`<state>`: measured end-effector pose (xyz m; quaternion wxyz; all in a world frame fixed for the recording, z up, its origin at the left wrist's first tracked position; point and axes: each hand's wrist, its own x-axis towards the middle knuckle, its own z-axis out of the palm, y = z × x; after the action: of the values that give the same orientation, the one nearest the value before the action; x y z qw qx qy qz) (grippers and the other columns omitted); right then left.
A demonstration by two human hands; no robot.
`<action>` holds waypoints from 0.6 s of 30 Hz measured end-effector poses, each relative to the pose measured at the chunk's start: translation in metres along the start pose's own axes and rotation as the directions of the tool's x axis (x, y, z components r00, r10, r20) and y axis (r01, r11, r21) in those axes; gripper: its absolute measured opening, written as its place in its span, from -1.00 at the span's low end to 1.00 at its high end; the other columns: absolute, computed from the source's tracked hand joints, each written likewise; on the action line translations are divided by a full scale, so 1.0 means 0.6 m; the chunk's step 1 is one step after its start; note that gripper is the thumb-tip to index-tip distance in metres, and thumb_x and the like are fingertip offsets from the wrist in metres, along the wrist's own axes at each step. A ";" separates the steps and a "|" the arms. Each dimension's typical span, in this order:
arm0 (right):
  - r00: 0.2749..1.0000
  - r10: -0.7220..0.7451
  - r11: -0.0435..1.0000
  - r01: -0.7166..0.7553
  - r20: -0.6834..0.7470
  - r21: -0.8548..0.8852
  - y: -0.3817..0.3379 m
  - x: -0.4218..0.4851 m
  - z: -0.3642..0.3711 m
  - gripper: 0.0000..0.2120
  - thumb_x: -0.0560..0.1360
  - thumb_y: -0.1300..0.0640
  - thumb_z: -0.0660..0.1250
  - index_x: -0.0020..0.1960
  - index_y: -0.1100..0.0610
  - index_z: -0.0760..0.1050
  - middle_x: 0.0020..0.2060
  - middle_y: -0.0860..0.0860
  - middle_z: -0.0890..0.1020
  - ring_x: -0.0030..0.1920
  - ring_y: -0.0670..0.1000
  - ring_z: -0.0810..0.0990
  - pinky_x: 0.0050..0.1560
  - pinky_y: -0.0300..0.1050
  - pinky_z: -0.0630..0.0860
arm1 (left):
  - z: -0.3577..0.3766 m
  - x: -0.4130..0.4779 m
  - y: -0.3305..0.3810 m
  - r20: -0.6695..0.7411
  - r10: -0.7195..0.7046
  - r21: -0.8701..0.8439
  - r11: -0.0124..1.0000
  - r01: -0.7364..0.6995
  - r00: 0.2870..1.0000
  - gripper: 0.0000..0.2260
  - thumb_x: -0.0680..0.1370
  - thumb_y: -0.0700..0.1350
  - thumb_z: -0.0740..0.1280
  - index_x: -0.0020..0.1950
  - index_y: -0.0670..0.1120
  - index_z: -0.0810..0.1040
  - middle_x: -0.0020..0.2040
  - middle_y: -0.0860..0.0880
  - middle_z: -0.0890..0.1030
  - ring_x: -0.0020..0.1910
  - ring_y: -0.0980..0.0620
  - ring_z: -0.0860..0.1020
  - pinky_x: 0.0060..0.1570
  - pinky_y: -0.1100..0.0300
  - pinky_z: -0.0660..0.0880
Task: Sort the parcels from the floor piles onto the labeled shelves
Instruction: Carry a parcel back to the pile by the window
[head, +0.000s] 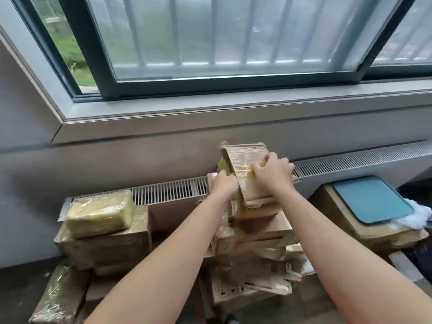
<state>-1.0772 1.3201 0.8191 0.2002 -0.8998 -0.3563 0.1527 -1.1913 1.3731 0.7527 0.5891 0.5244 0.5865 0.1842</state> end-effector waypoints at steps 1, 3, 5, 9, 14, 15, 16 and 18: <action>1.000 -0.002 1.000 0.002 -0.001 -0.013 0.003 0.000 0.001 -0.56 0.53 -0.11 0.21 0.34 0.06 0.40 0.29 0.21 0.41 0.34 0.26 0.28 0.29 0.18 0.28 | 0.002 -0.001 0.003 0.004 -0.003 -0.028 1.000 0.003 1.000 -0.55 0.42 0.09 0.13 0.24 0.00 0.52 0.21 -0.09 0.58 0.12 -0.16 0.59 0.07 -0.14 0.60; 1.000 -0.009 0.999 0.008 -0.004 -0.034 0.004 0.001 -0.001 -0.57 0.55 -0.10 0.19 0.35 0.08 0.40 0.30 0.21 0.41 0.35 0.26 0.29 0.29 0.18 0.28 | -0.005 -0.010 0.014 0.008 -0.004 -0.062 0.998 0.005 1.000 -0.57 0.44 0.06 0.12 0.22 -0.03 0.54 0.15 -0.10 0.61 0.05 -0.14 0.61 -0.05 -0.14 0.64; 0.999 -0.041 0.998 0.041 -0.013 -0.053 -0.002 -0.004 -0.002 -0.61 0.57 -0.05 0.19 0.32 0.10 0.42 0.30 0.19 0.40 0.35 0.24 0.28 0.28 0.18 0.28 | -0.013 -0.013 0.019 0.017 -0.012 -0.066 0.998 0.013 1.000 -0.62 0.46 0.04 0.12 0.15 -0.05 0.56 0.21 -0.13 0.58 0.00 -0.10 0.59 -0.11 -0.11 0.65; 0.979 -0.198 0.977 0.193 -0.055 -0.092 -0.042 -0.033 0.013 -0.66 0.58 0.02 0.19 0.31 0.10 0.45 0.33 0.16 0.41 0.36 0.22 0.29 0.32 0.15 0.27 | -0.049 -0.073 0.050 0.022 0.020 -0.108 0.994 -0.017 1.000 -0.80 0.59 -0.05 0.10 0.03 -0.07 0.48 0.02 -0.10 0.57 -0.11 -0.04 0.49 -0.10 0.06 0.58; 0.902 -0.423 0.906 0.423 -0.085 -0.015 -0.123 -0.080 0.052 -0.65 0.58 0.07 0.23 0.32 0.16 0.46 0.27 0.15 0.44 0.34 0.19 0.33 0.31 0.02 0.28 | -0.126 -0.094 0.040 -0.066 0.052 -0.133 0.989 -0.061 0.996 -0.83 0.64 -0.14 0.07 0.05 -0.09 0.45 -0.17 0.01 0.41 -0.18 -0.02 0.41 -0.15 0.08 0.46; 0.889 -0.452 0.891 0.454 -0.076 0.012 -0.142 -0.090 0.062 -0.64 0.58 0.08 0.23 0.34 0.17 0.45 0.28 0.16 0.44 0.34 0.18 0.33 0.32 0.00 0.28 | -0.145 -0.094 0.035 -0.085 0.063 -0.132 0.988 -0.074 0.994 -0.81 0.63 -0.16 0.07 0.05 -0.10 0.47 -0.18 0.01 0.41 -0.21 -0.02 0.41 -0.17 0.07 0.45; 0.879 -0.472 0.879 0.475 -0.064 0.032 -0.160 -0.100 0.073 -0.64 0.59 0.08 0.23 0.34 0.18 0.45 0.29 0.15 0.44 0.35 0.17 0.34 0.32 -0.03 0.28 | -0.167 -0.094 0.029 -0.109 0.074 -0.122 0.989 -0.087 0.991 -0.79 0.62 -0.18 0.08 0.07 -0.12 0.50 -0.17 0.00 0.44 -0.22 -0.03 0.43 -0.17 0.06 0.47; 0.868 -0.495 0.866 0.496 -0.030 0.069 -0.193 -0.120 0.099 -0.64 0.60 0.08 0.22 0.35 0.17 0.45 0.30 0.14 0.44 0.36 0.14 0.36 0.29 -0.04 0.32 | -0.213 -0.092 0.014 -0.158 0.089 -0.121 0.987 -0.109 0.983 -0.74 0.61 -0.19 0.11 0.21 -0.15 0.52 -0.02 -0.06 0.54 -0.15 -0.04 0.52 -0.06 0.04 0.54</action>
<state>-1.2194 1.3617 0.8308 0.2678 -0.7711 -0.5681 0.1044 -1.3144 1.3814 0.8177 0.5655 0.4983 0.5898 0.2900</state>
